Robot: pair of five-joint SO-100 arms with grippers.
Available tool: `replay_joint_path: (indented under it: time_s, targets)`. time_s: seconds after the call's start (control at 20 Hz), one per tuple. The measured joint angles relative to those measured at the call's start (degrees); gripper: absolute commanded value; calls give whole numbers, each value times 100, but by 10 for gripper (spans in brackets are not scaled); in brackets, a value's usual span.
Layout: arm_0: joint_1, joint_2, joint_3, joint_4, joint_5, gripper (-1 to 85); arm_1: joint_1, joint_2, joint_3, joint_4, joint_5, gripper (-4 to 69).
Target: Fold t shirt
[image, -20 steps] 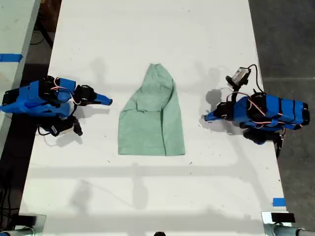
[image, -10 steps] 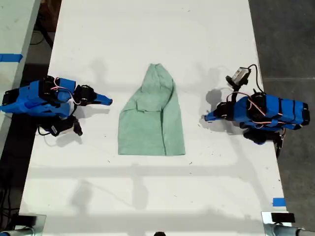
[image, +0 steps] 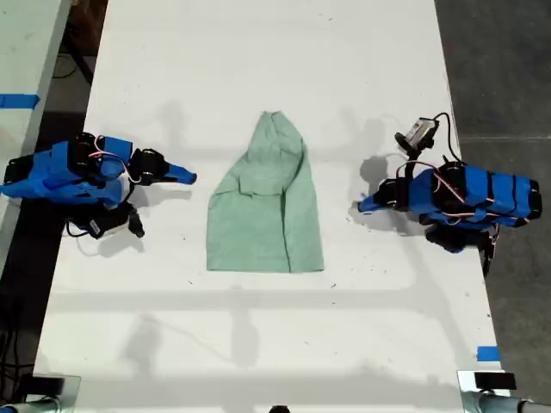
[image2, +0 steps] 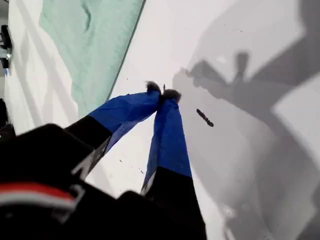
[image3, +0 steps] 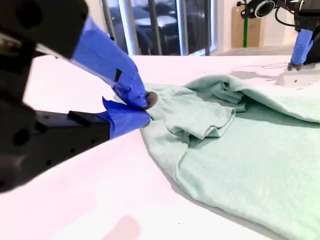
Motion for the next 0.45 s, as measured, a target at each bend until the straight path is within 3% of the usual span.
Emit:
replay_joint_path:
  time_s: [0.45]
  targets:
    - [0,0,0,0,0,-1,0,0,0,0,44,21]
